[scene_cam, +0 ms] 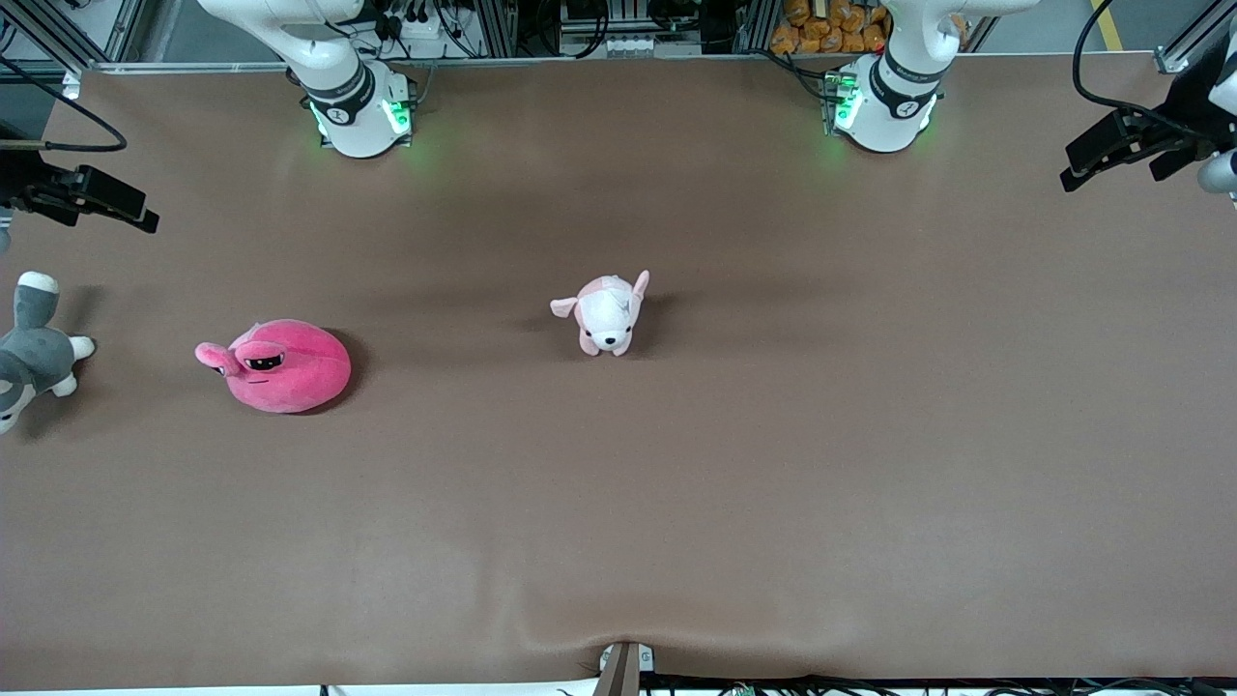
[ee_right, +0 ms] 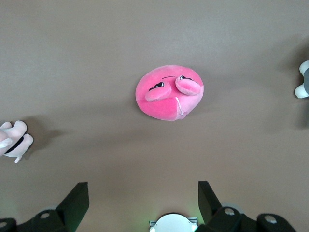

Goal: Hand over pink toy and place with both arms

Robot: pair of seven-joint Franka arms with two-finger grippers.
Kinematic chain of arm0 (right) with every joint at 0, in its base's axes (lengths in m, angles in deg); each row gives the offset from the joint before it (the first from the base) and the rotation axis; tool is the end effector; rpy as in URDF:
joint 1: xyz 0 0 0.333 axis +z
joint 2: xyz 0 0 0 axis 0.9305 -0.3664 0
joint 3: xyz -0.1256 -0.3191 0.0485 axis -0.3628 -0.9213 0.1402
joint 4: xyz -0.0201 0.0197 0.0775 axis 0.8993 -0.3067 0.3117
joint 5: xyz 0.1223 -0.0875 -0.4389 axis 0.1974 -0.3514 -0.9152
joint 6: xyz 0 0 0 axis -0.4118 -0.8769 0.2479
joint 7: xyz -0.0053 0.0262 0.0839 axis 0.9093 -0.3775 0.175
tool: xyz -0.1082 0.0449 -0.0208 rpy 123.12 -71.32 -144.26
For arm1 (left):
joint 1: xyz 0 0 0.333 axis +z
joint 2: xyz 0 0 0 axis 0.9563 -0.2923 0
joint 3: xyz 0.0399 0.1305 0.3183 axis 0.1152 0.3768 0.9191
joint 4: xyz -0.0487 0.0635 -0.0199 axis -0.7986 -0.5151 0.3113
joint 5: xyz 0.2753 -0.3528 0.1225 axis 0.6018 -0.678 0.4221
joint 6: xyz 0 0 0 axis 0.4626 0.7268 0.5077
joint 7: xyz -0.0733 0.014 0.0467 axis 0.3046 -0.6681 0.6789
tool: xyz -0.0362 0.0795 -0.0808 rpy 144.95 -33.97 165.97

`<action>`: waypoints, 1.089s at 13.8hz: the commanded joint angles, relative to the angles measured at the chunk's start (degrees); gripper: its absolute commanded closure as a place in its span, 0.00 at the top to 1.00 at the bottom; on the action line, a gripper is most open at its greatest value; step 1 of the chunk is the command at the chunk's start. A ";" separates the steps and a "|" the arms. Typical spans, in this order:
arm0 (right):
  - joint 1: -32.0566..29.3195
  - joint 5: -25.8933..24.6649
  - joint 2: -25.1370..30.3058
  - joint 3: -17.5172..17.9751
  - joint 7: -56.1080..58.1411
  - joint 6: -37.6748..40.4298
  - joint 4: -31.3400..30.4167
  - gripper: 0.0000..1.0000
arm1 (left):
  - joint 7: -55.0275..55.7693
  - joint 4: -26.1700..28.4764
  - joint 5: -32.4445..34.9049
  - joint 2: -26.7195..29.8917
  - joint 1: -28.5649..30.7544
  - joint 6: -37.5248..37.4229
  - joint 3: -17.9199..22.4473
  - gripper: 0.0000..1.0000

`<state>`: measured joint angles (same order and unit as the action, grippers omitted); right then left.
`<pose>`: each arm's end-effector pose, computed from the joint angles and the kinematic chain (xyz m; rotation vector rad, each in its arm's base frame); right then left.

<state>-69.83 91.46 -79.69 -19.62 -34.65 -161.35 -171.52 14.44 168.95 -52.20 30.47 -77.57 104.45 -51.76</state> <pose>0.5934 -0.0207 0.6656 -3.0833 0.1754 0.1707 0.5655 -0.0363 0.7007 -3.0991 -0.1961 0.0346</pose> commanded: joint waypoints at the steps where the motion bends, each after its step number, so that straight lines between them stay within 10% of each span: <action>1: 0.09 -1.69 0.73 -0.05 3.44 0.20 0.66 1.00 | -1.46 -2.79 1.22 -1.29 0.00 -1.81 -0.16 1.00; 15: -0.26 -0.82 0.47 -0.40 5.48 0.73 0.75 1.00 | -1.64 -2.70 1.14 -1.64 -0.70 -2.60 -0.42 1.00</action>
<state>-69.90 90.64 -79.65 -20.19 -29.69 -161.11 -170.98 14.11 168.22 -52.05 29.69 -78.03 103.36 -52.09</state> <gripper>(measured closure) 0.000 0.000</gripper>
